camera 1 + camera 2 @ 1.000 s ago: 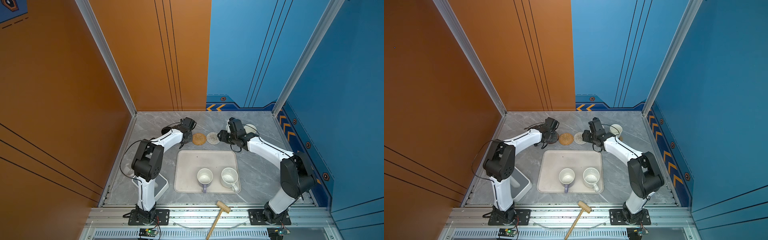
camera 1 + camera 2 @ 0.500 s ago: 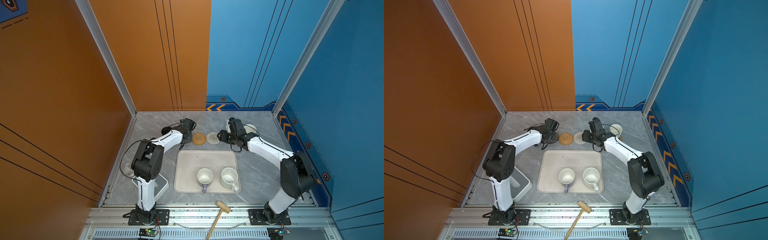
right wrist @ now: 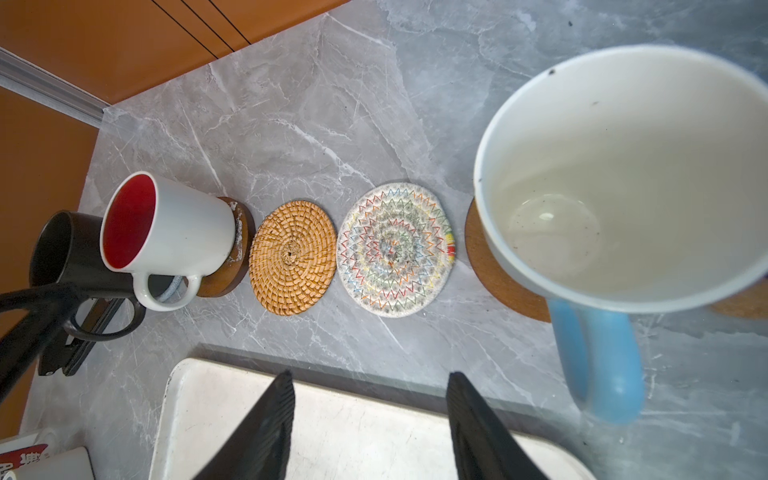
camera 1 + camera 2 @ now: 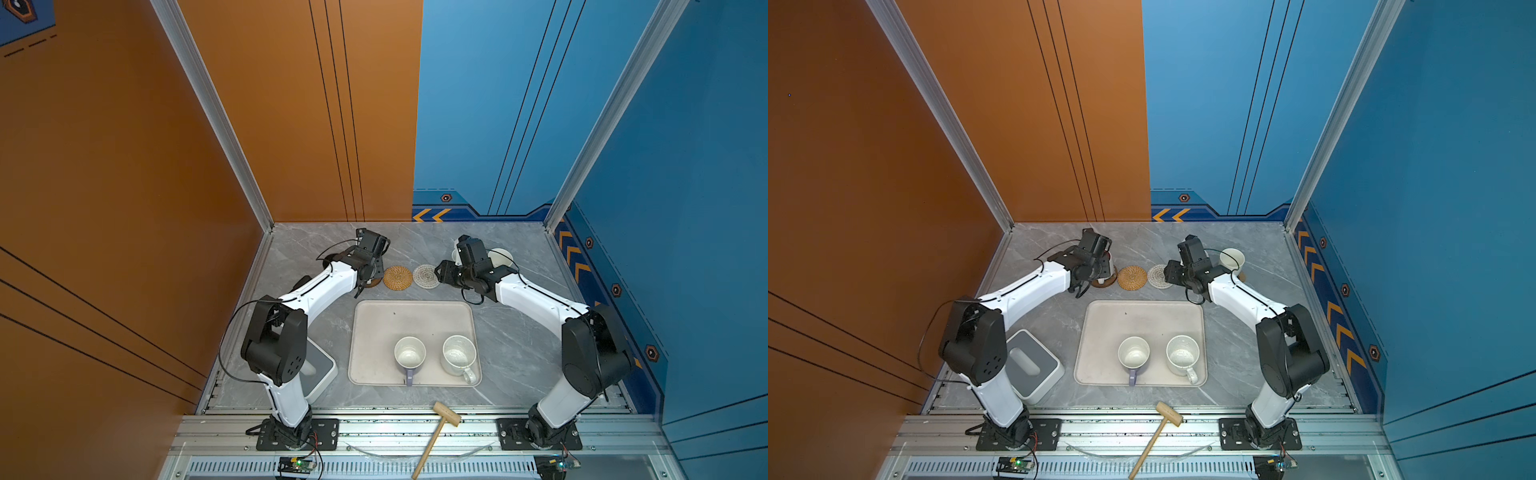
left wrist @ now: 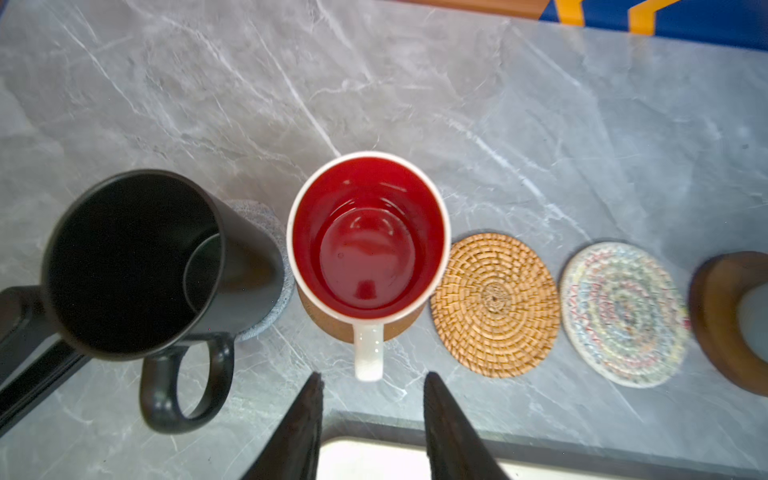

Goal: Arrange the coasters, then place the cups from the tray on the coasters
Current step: 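Open and raise the left gripper while the right gripper moves toward the tray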

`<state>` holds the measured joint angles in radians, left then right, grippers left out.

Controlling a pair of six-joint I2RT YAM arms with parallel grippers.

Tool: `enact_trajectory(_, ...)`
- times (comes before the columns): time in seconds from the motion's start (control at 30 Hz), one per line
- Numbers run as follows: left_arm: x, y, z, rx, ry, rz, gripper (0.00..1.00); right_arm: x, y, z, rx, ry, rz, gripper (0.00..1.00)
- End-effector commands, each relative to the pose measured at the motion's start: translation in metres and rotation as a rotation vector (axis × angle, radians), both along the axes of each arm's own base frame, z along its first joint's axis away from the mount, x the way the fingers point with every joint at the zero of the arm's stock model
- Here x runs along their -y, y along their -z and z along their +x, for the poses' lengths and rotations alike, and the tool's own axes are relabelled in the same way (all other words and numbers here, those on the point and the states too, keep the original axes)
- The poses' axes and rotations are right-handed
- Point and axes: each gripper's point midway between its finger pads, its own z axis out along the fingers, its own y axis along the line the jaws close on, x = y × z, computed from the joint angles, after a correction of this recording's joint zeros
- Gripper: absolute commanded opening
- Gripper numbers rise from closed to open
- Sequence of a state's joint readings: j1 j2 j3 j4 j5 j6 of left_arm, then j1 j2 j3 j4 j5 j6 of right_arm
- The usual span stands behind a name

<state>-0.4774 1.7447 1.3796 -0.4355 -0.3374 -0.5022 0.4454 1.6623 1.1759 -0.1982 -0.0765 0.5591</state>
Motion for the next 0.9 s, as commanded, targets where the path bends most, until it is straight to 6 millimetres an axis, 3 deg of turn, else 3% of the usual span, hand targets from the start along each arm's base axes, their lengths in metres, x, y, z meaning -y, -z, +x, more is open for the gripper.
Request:
enact_trajectory(0.0,0.006,-0.018,-0.013,0.036,0.038,0.018,0.44,-0.003,-0.018,-0.008,0.028,-0.011,0.019,0.57)
enact_trajectory(0.1,0.014,-0.034,-0.025,0.069,0.071,0.007,0.46,-0.005,-0.029,-0.02,0.034,-0.036,-0.019,0.57)
enact_trajectory(0.2,0.026,-0.047,-0.038,0.089,0.131,-0.031,0.47,0.002,-0.042,-0.046,0.045,-0.057,-0.157,0.57)
enact_trajectory(0.47,0.064,-0.083,-0.077,0.207,0.337,-0.148,0.47,0.026,-0.076,-0.14,0.127,-0.098,-0.354,0.57)
enact_trajectory(0.63,0.07,-0.082,-0.096,0.247,0.389,-0.187,0.47,0.045,-0.09,-0.194,0.126,-0.112,-0.312,0.52)
enact_trajectory(0.77,0.073,-0.084,-0.105,0.259,0.411,-0.19,0.48,0.048,-0.08,-0.227,0.089,-0.142,-0.305,0.52)
enact_trajectory(0.87,0.076,-0.086,-0.111,0.266,0.423,-0.191,0.48,0.045,-0.054,-0.247,0.026,-0.158,-0.331,0.52)
